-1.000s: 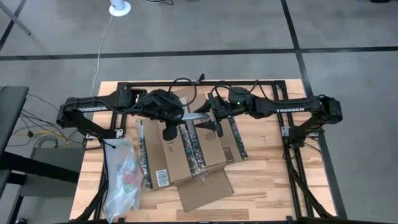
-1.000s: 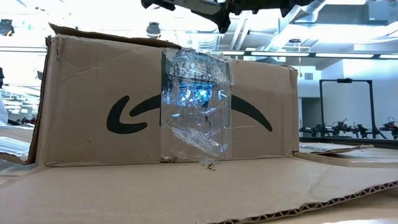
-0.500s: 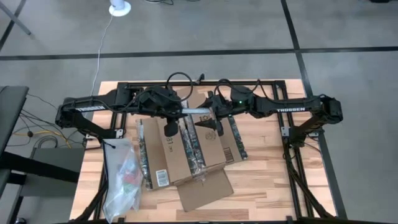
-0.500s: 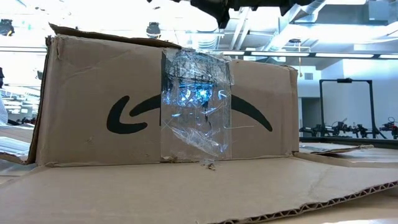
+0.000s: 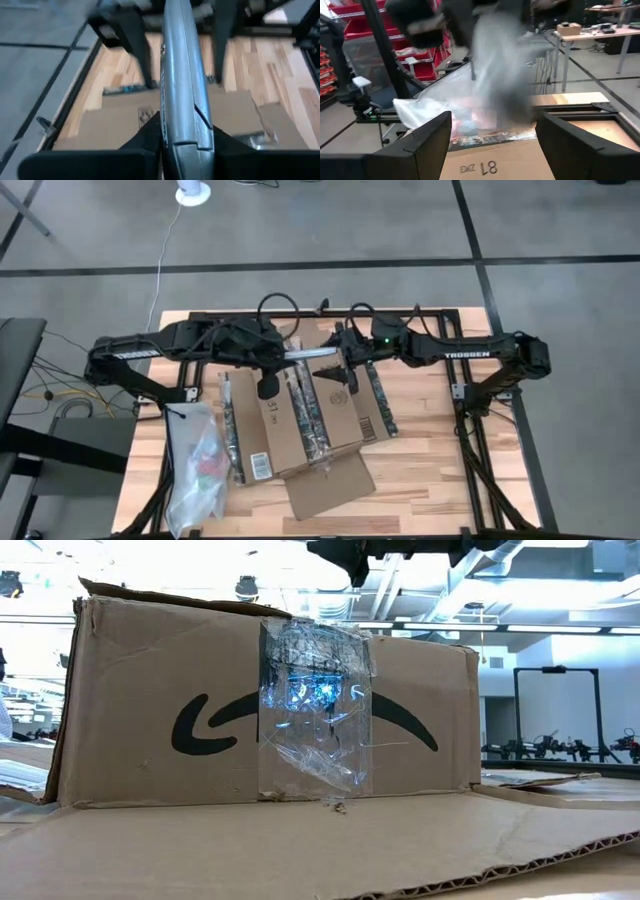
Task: Unpack boxes
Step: Break down the box until it is fully flat
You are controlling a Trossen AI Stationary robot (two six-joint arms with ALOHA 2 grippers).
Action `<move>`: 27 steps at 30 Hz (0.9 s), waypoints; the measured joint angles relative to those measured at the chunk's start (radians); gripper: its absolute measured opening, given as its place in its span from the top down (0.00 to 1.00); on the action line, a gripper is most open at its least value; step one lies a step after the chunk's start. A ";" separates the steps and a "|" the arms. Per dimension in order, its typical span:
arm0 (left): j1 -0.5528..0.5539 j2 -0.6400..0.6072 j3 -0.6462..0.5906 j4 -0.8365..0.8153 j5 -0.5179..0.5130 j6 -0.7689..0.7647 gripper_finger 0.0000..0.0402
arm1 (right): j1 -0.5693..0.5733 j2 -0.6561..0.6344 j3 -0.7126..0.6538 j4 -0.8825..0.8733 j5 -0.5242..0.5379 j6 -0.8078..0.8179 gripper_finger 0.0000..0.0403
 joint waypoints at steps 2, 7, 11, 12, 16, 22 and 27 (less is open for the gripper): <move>0.000 0.004 0.000 0.010 0.001 0.002 0.89 | -0.007 0.000 0.019 -0.002 -0.007 0.010 0.33; 0.000 0.002 0.000 0.007 -0.004 0.008 0.89 | -0.018 0.000 0.079 0.002 -0.056 0.046 0.33; 0.000 0.002 0.000 0.017 -0.003 0.009 0.89 | -0.006 -0.001 0.094 0.001 -0.062 0.015 0.33; 0.000 0.002 0.000 0.021 -0.003 0.009 0.89 | -0.004 0.000 0.094 -0.001 -0.062 0.013 0.33; 0.000 0.002 0.000 0.018 -0.003 0.008 0.89 | -0.002 0.003 0.094 -0.023 -0.064 0.014 0.34; 0.000 0.001 0.000 0.018 -0.002 0.005 0.89 | -0.003 0.003 0.094 -0.020 -0.064 0.012 0.50; 0.000 0.001 0.000 0.014 0.010 -0.005 0.89 | -0.006 0.003 0.094 -0.027 -0.058 -0.055 0.83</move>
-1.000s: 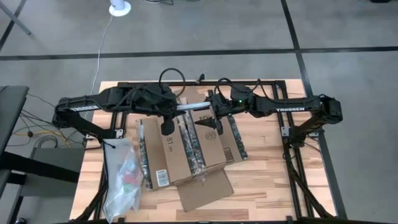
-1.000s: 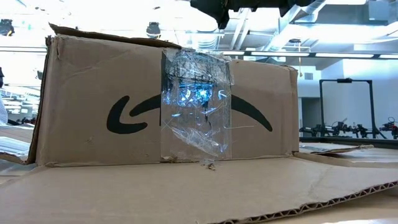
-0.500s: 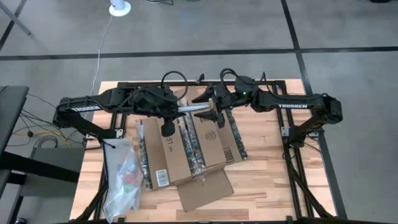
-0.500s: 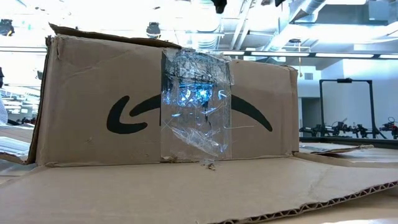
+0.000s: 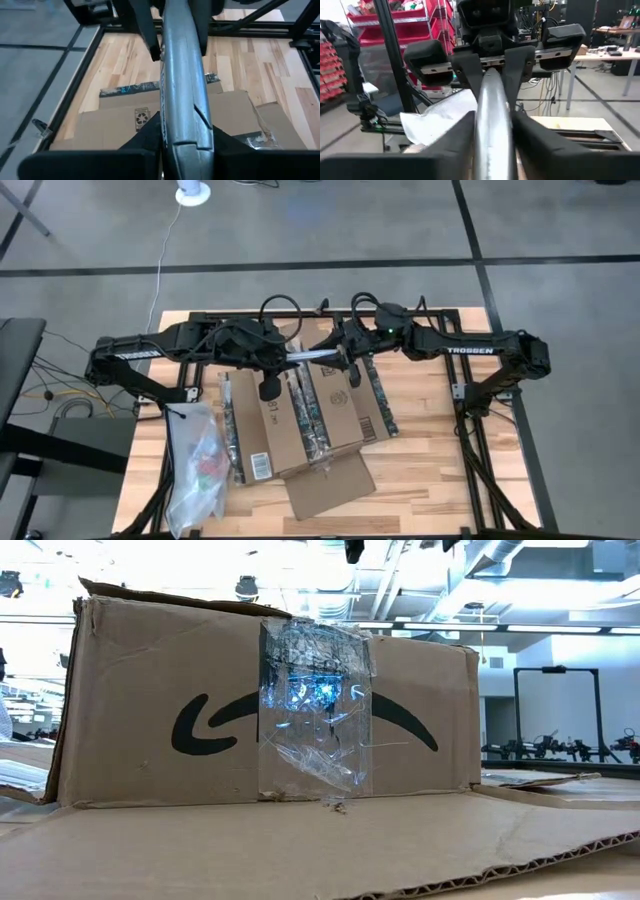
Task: Unpack boxes
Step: Break down the box until it is fully flat
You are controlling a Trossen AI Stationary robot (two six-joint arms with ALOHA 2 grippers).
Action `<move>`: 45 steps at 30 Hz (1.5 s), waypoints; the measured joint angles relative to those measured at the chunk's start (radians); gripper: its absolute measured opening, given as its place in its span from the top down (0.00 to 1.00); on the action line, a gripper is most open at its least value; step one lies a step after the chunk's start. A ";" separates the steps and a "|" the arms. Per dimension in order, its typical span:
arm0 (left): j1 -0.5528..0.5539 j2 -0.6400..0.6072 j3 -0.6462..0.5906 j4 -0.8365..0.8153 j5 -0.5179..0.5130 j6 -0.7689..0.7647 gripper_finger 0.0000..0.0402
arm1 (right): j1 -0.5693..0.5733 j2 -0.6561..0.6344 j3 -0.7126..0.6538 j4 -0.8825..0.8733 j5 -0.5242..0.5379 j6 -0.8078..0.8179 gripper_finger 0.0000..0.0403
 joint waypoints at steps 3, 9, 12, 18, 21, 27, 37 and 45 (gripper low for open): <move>0.000 0.000 -0.001 0.000 -0.003 -0.006 0.89 | 0.000 0.000 0.000 0.006 0.003 -0.018 0.86; 0.000 0.000 -0.001 0.007 -0.011 -0.032 0.78 | -0.006 0.000 0.000 -0.013 -0.001 -0.004 0.86; 0.001 -0.002 0.004 0.008 -0.002 -0.050 0.67 | -0.010 0.001 0.000 -0.035 -0.008 -0.014 0.86; 0.053 -0.004 0.053 -0.008 0.140 -0.164 0.54 | -0.010 0.001 0.000 -0.062 -0.011 -0.060 0.86; 0.113 -0.003 0.053 -0.029 0.275 -0.251 0.51 | -0.006 0.001 0.000 -0.064 -0.010 -0.091 0.86; 0.217 -0.002 0.031 -0.020 0.505 -0.304 0.50 | -0.003 0.001 0.000 -0.069 -0.017 -0.141 0.86; 0.293 0.132 0.031 0.028 0.906 -0.358 0.50 | 0.031 0.001 0.000 -0.099 -0.020 -0.187 0.86; 0.293 0.232 0.029 0.017 1.184 -0.358 0.49 | 0.041 0.001 0.000 -0.127 -0.021 -0.187 0.86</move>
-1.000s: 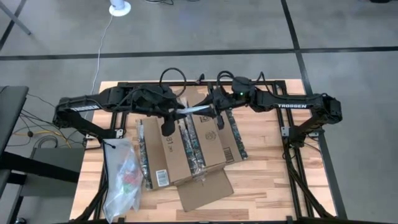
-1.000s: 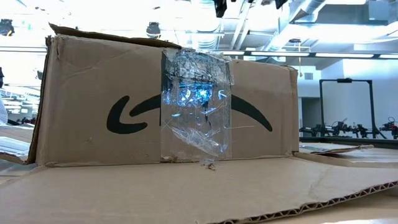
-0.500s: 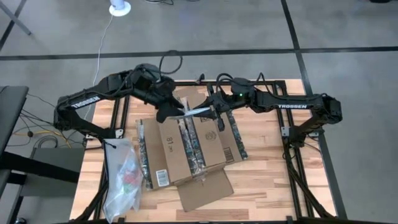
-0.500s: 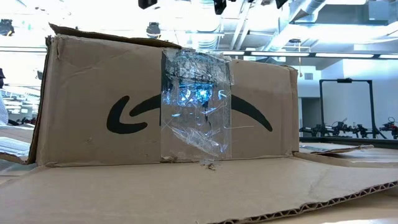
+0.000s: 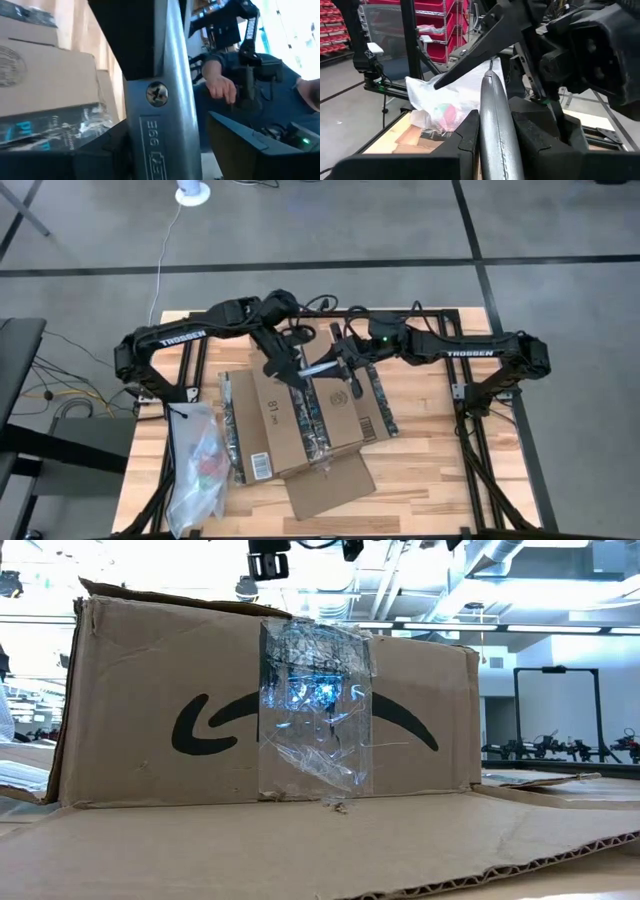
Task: Unpack boxes
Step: Break down the box until it is fully flat
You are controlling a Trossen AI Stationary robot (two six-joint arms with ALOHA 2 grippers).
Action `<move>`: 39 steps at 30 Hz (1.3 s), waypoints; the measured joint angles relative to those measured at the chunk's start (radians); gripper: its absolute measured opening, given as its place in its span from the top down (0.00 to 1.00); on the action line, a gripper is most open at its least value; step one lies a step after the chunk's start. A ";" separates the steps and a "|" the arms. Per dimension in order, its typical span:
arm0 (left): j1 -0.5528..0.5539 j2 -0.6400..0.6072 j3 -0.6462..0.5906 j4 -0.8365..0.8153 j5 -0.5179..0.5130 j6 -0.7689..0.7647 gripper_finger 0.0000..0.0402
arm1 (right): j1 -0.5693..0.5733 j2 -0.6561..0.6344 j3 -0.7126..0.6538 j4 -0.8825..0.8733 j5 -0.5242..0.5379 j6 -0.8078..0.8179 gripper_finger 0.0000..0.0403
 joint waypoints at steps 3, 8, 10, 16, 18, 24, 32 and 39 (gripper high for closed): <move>0.001 0.000 0.000 0.002 0.022 0.022 0.49 | 0.000 -0.001 0.001 -0.011 0.000 0.000 0.86; 0.011 -0.001 0.000 -0.004 0.055 0.030 0.49 | 0.010 -0.002 0.002 -0.014 0.000 -0.024 0.86; 0.011 -0.001 0.000 -0.021 0.075 0.049 0.50 | 0.015 -0.002 0.002 -0.014 -0.010 -0.025 0.86; 0.017 0.011 0.000 -0.035 0.101 0.068 0.56 | 0.018 -0.001 0.002 -0.019 -0.023 -0.025 0.86; 0.018 0.011 0.000 -0.033 0.097 0.090 0.61 | 0.019 -0.002 0.002 -0.016 -0.022 -0.025 0.86; 0.018 0.012 0.000 -0.048 0.041 0.135 0.71 | 0.020 -0.002 0.002 -0.017 -0.015 -0.004 0.84; 0.015 0.004 0.002 -0.111 -0.075 0.245 0.72 | 0.018 0.002 0.000 -0.031 -0.009 -0.002 0.79; -0.017 -0.025 0.085 -0.243 -0.377 0.324 0.84 | -0.030 -0.001 0.000 -0.051 -0.015 0.104 0.76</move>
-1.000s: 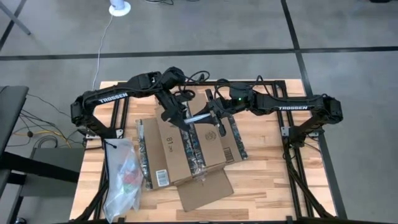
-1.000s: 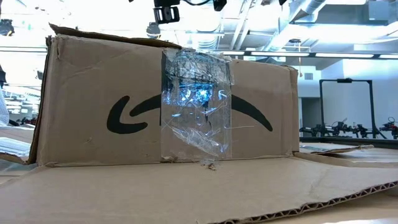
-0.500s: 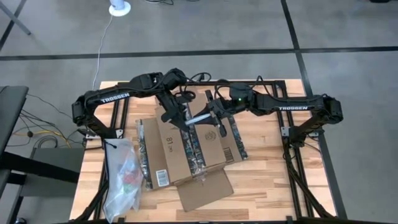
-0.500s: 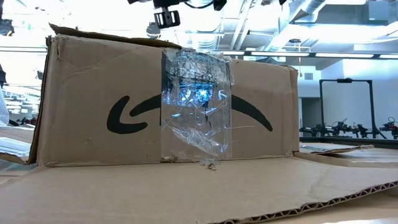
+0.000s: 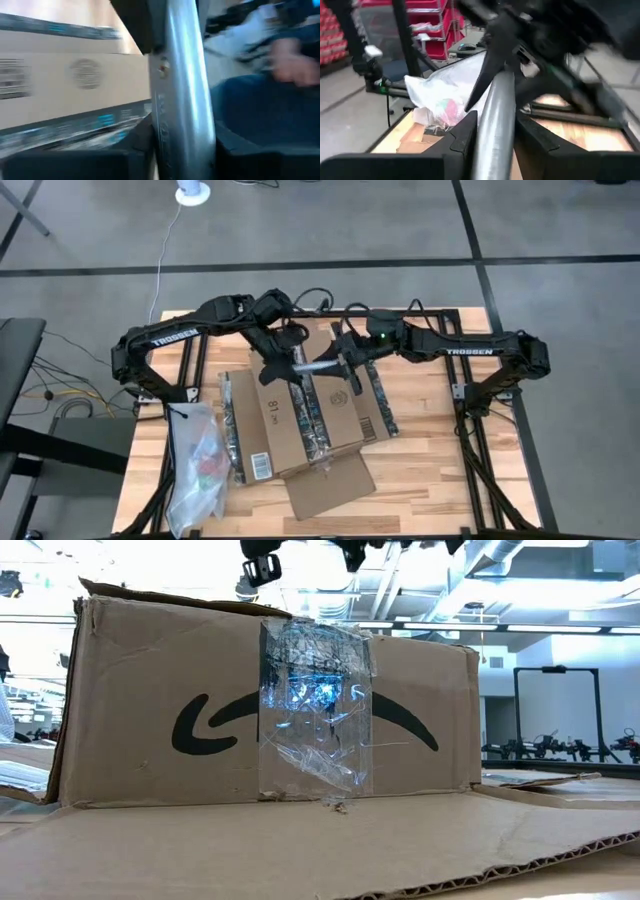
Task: Unpack boxes
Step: Break down the box until it is fully flat
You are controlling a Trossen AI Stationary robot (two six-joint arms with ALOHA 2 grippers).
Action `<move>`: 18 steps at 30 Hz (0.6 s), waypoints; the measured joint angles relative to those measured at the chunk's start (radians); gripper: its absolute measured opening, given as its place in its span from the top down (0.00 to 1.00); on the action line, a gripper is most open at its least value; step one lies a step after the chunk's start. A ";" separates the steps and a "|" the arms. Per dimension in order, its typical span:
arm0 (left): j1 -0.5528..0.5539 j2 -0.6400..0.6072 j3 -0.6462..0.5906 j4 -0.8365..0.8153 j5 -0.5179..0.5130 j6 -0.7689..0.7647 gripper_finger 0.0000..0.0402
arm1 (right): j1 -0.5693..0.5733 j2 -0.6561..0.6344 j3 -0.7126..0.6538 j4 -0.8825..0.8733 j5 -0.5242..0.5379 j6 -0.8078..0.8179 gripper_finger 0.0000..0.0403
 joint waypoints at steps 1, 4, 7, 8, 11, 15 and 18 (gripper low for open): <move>-0.007 0.000 0.017 -0.025 -0.058 0.017 0.86 | -0.007 0.000 0.000 0.003 0.000 0.019 0.76; -0.041 0.000 0.046 -0.045 -0.211 0.051 0.87 | -0.018 -0.001 0.000 0.011 -0.011 0.072 0.76; -0.066 0.000 0.047 -0.054 -0.268 0.062 0.87 | -0.018 -0.002 -0.002 0.017 -0.017 0.121 0.76; -0.077 0.000 0.047 -0.046 -0.296 0.066 0.87 | -0.017 -0.002 -0.002 0.031 -0.017 0.127 0.76; -0.106 0.001 0.047 -0.021 -0.383 0.089 0.87 | -0.014 -0.005 -0.003 0.056 -0.015 0.126 0.76; -0.128 0.001 0.047 -0.024 -0.485 0.103 0.87 | -0.018 -0.005 -0.003 0.056 -0.008 0.130 0.76; -0.148 0.001 0.047 -0.025 -0.569 0.116 0.87 | -0.026 -0.005 -0.003 0.058 -0.001 0.151 0.76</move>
